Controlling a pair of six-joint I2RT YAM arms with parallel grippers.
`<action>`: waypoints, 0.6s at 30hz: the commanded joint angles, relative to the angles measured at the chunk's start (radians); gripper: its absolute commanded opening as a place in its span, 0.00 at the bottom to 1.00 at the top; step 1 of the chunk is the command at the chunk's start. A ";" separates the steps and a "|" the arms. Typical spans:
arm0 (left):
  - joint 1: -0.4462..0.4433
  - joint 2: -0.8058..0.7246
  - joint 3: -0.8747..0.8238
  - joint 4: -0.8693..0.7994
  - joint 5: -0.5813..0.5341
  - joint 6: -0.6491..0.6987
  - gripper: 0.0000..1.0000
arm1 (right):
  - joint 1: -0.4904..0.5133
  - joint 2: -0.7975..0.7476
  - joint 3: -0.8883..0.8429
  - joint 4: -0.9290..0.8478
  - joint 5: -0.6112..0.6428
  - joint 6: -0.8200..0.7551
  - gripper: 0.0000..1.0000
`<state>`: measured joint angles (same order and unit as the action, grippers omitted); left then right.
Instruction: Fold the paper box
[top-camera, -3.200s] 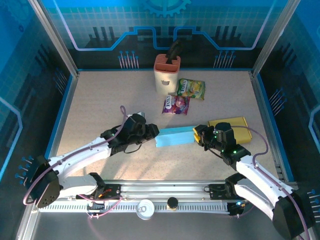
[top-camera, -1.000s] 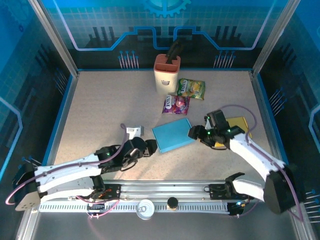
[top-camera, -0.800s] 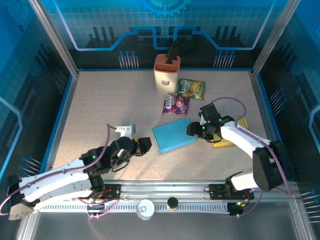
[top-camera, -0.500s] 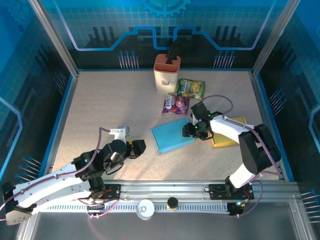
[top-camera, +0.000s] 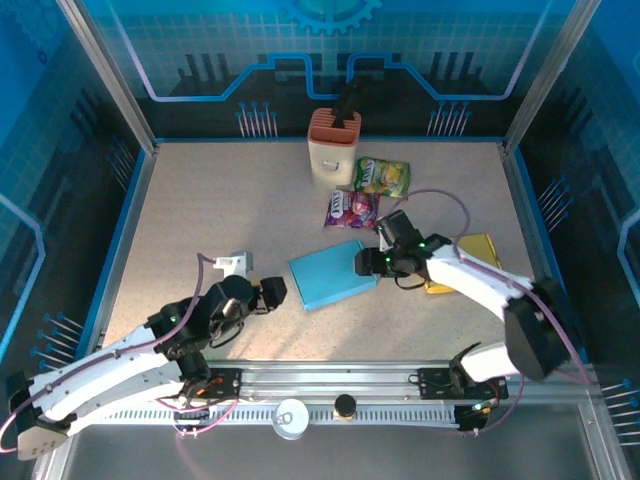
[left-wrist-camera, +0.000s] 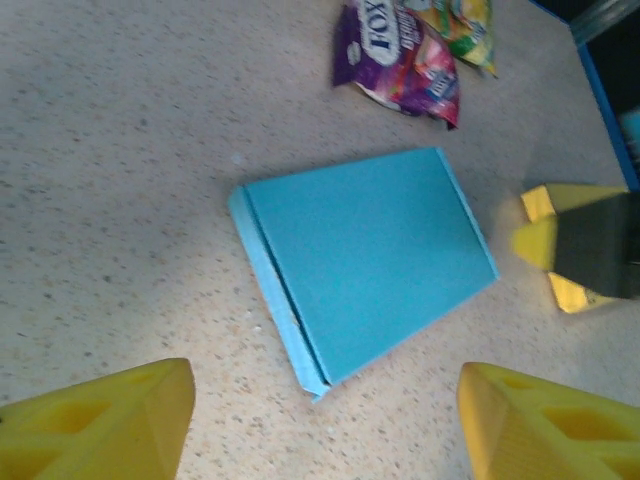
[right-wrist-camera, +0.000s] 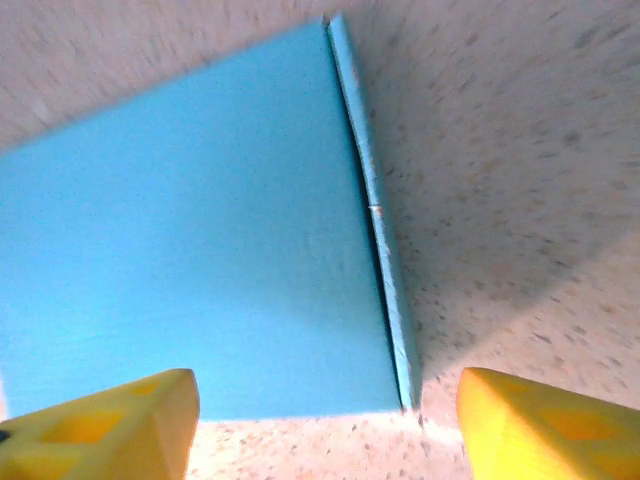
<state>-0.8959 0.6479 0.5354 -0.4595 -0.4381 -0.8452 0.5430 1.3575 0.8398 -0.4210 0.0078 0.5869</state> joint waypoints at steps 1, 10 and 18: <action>0.076 -0.003 0.019 -0.041 0.047 0.041 0.78 | -0.026 -0.190 -0.048 -0.017 0.144 -0.019 1.00; 0.220 -0.024 0.055 -0.106 -0.189 0.197 0.99 | -0.074 -0.740 -0.314 0.104 0.849 -0.125 1.00; 0.338 0.063 -0.058 0.173 -0.497 0.497 0.99 | -0.269 -0.495 -0.504 0.696 0.714 -0.464 1.00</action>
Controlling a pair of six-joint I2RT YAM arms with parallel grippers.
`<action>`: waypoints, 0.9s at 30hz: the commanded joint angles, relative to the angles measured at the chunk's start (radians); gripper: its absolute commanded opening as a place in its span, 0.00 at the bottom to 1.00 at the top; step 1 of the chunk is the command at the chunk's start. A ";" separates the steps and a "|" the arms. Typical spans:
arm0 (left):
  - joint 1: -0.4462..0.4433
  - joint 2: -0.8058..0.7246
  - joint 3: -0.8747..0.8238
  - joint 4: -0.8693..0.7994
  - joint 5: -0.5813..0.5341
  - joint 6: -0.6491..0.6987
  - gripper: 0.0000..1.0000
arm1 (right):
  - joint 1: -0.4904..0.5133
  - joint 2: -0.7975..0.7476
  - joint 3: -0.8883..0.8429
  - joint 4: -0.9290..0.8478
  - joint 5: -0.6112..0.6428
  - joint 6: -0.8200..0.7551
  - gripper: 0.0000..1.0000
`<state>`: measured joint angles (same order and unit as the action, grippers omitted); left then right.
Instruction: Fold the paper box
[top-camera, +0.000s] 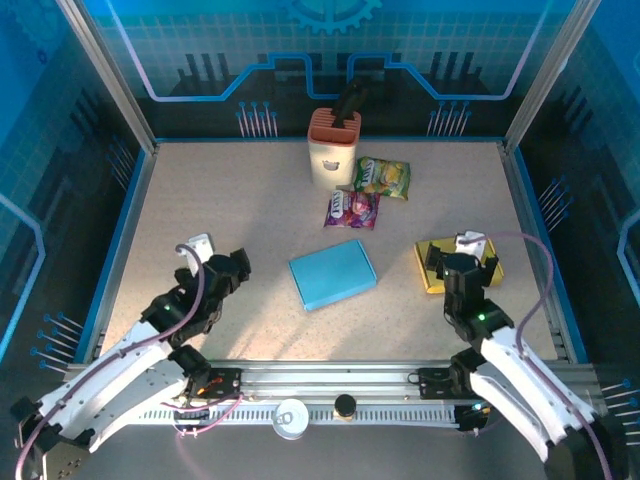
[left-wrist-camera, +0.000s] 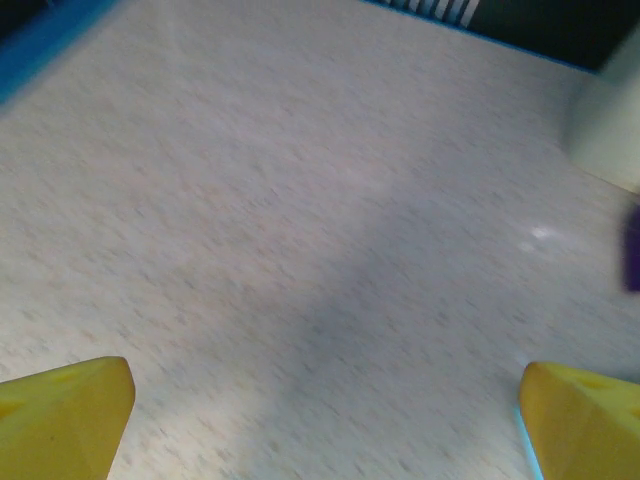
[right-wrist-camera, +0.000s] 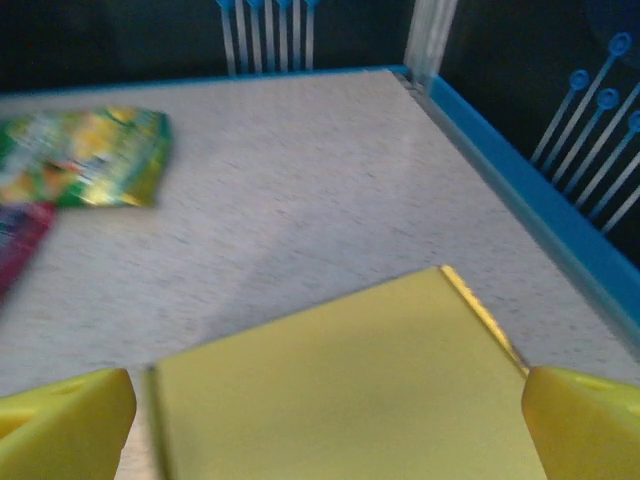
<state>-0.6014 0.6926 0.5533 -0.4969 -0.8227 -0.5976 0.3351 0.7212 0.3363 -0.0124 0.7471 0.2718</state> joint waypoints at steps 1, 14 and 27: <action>0.052 0.027 -0.129 0.351 -0.094 0.364 0.99 | -0.086 0.212 -0.010 0.365 -0.071 -0.166 1.00; 0.399 0.419 -0.366 1.255 0.406 0.648 0.99 | -0.247 0.742 -0.066 1.092 -0.456 -0.233 1.00; 0.488 0.892 -0.319 1.750 0.508 0.652 0.99 | -0.240 0.829 -0.108 1.233 -0.468 -0.242 1.00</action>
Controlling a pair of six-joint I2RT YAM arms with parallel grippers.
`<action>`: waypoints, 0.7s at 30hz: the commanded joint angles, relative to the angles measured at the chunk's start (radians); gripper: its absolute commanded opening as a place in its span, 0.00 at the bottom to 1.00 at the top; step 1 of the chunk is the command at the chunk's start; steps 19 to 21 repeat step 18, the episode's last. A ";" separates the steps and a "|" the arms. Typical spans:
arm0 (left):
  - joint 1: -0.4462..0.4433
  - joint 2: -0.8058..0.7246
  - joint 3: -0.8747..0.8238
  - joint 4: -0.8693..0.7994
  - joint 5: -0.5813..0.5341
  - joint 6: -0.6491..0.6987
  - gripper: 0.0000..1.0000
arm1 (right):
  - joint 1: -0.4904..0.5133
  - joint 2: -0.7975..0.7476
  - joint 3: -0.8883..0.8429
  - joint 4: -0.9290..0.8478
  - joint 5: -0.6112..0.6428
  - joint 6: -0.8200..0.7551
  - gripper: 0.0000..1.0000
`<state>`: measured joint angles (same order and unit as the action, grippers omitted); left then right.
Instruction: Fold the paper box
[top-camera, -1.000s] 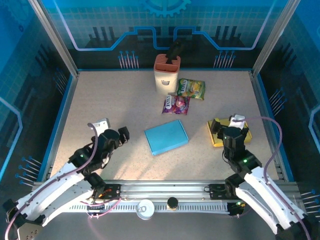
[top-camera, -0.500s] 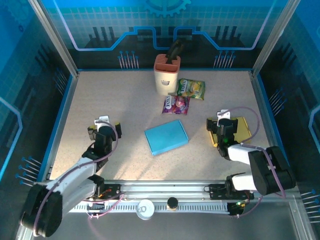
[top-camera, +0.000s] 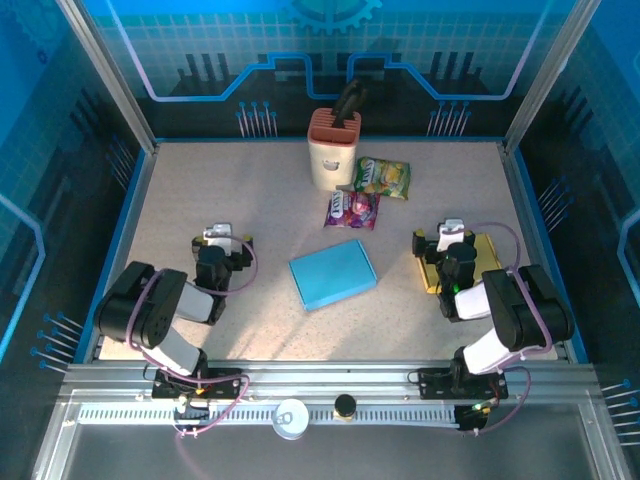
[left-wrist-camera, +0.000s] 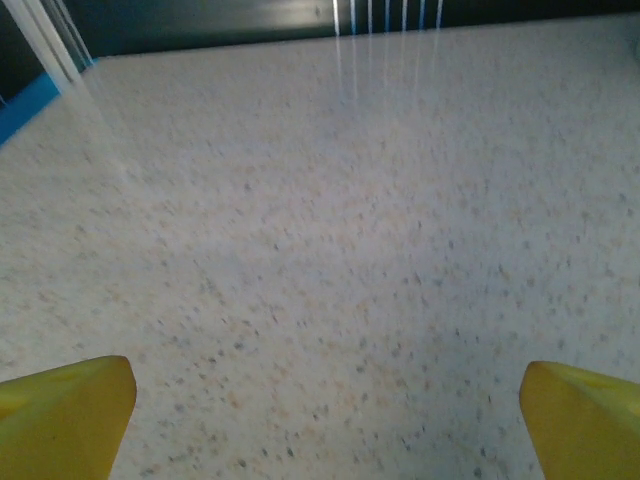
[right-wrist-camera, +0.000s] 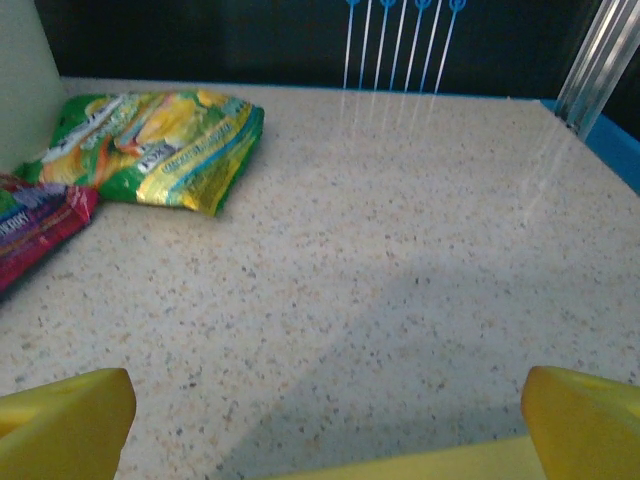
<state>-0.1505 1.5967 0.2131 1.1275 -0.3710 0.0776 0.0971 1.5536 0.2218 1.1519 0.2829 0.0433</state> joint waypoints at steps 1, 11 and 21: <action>0.051 0.002 0.023 0.147 0.046 -0.034 0.99 | -0.004 0.002 0.007 0.081 -0.004 -0.016 0.99; 0.134 -0.039 0.093 -0.054 0.111 -0.130 0.99 | 0.000 -0.009 0.054 -0.017 0.011 -0.017 1.00; 0.134 -0.039 0.081 -0.034 0.112 -0.129 0.99 | 0.021 -0.007 0.038 0.019 0.037 -0.032 1.00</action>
